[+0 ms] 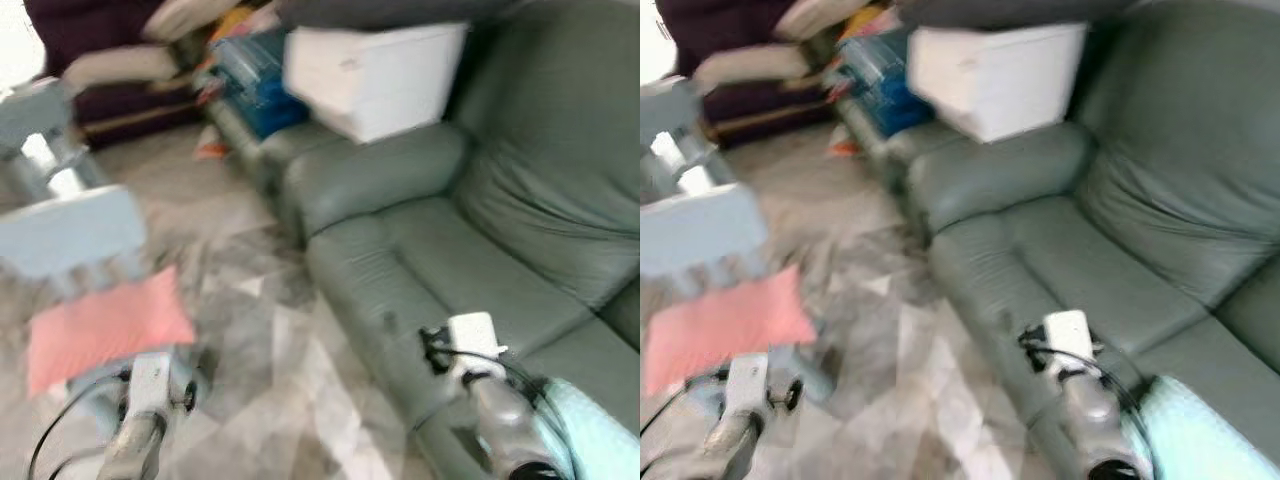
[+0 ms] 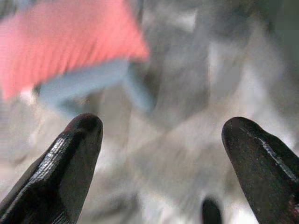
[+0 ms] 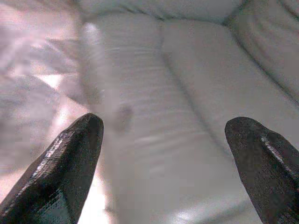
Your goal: Move the pillow to the sofa
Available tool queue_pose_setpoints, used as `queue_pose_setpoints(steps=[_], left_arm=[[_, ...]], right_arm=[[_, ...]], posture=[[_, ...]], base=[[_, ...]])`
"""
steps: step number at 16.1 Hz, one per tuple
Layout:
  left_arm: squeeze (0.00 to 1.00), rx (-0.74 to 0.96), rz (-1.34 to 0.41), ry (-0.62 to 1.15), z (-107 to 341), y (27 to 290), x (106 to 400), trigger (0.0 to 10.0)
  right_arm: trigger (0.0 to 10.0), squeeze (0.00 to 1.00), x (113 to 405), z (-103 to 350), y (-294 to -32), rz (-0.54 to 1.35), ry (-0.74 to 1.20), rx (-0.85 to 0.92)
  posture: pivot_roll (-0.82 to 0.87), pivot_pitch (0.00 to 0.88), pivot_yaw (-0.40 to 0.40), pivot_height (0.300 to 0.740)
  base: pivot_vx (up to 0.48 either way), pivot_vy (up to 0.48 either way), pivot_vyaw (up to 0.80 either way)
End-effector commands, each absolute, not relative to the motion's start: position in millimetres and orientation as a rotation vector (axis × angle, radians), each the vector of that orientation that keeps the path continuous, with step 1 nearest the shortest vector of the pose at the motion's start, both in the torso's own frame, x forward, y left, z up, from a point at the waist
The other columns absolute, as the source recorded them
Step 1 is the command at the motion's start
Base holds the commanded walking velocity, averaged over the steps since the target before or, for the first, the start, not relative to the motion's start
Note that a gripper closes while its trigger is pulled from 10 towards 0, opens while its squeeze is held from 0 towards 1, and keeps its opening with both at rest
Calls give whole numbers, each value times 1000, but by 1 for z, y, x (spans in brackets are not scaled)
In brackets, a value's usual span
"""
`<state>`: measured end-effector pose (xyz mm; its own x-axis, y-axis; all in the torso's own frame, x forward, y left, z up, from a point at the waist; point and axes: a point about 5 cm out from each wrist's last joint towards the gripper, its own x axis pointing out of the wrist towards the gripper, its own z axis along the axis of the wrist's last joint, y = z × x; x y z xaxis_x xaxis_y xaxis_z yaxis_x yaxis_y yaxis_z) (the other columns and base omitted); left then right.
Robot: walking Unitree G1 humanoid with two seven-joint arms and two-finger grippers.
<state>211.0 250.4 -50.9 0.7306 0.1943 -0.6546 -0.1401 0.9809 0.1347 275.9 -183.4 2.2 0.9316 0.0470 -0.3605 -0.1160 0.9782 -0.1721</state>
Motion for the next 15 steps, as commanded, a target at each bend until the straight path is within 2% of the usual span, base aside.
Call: queue_pose_setpoints(steps=[1,6,8,10,15], left_arm=[[0,94,168,741,-50,250,213,10000],[0,103,172,861,-64,252,193,10000],[0,75,185,958,-74,252,175,10000],[0,44,130,1066,-84,242,160,10000],[0,43,69,1098,-88,227,161,10000]], right_arm=[[10000,0,265,-10,-194,55,417,-204],[10000,0,240,-38,-206,19,592,-279],[10000,0,221,-54,-215,-30,736,-276],[10000,0,206,-66,-214,-3,847,-269],[10000,0,196,-74,-212,4,931,-203]], posture=[[-161,0,68,740],[-151,0,51,740],[-144,0,43,740],[-137,0,39,740],[-128,0,35,740]], base=[[0,0,0],[0,0,0],[0,0,0],[0,0,0],[0,0,0]])
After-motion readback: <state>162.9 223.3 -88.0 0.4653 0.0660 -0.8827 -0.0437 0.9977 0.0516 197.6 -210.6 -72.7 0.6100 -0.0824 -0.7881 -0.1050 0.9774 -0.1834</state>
